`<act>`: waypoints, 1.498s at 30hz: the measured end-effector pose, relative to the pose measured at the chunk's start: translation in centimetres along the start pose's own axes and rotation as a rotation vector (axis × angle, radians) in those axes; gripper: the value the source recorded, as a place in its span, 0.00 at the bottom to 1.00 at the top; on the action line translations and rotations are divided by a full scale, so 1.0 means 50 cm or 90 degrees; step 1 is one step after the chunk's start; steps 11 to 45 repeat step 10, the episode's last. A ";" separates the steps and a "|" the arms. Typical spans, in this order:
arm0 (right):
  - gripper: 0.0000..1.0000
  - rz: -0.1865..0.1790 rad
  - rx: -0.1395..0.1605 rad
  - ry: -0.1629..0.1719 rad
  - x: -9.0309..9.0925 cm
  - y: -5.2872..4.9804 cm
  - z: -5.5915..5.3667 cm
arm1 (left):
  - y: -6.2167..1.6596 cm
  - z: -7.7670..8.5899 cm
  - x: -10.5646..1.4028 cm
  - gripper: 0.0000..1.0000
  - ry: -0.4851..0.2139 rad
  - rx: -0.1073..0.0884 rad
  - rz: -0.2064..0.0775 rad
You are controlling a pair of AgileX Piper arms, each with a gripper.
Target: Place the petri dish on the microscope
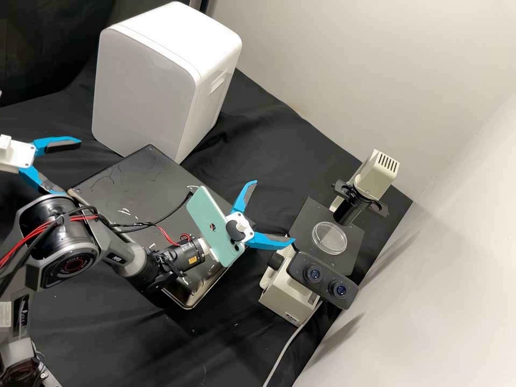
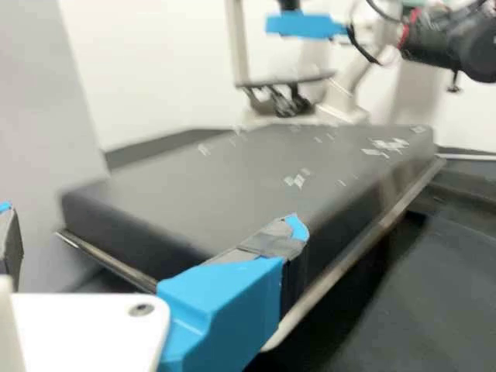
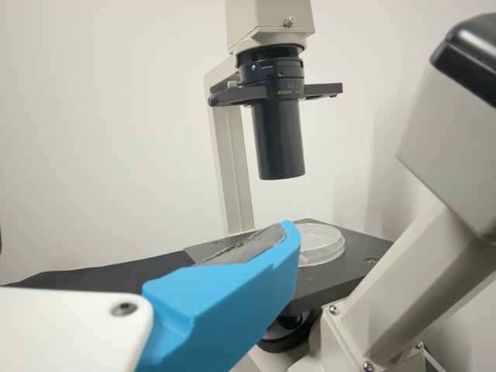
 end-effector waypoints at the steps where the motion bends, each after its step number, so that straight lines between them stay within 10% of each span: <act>1: 1.00 0.000 0.000 0.000 0.000 0.000 0.000 | 0.006 0.001 -0.006 1.00 0.008 0.013 0.012; 5: 1.00 0.000 0.000 0.000 0.000 0.000 0.000 | 0.032 0.003 -0.027 1.00 0.060 0.055 0.063; 10: 1.00 0.000 0.000 0.000 0.000 0.000 0.000 | 0.053 -0.003 -0.041 1.00 0.120 0.071 0.104; 45: 1.00 0.000 0.000 0.000 0.000 0.000 0.000 | 0.053 -0.003 -0.041 1.00 0.120 0.071 0.104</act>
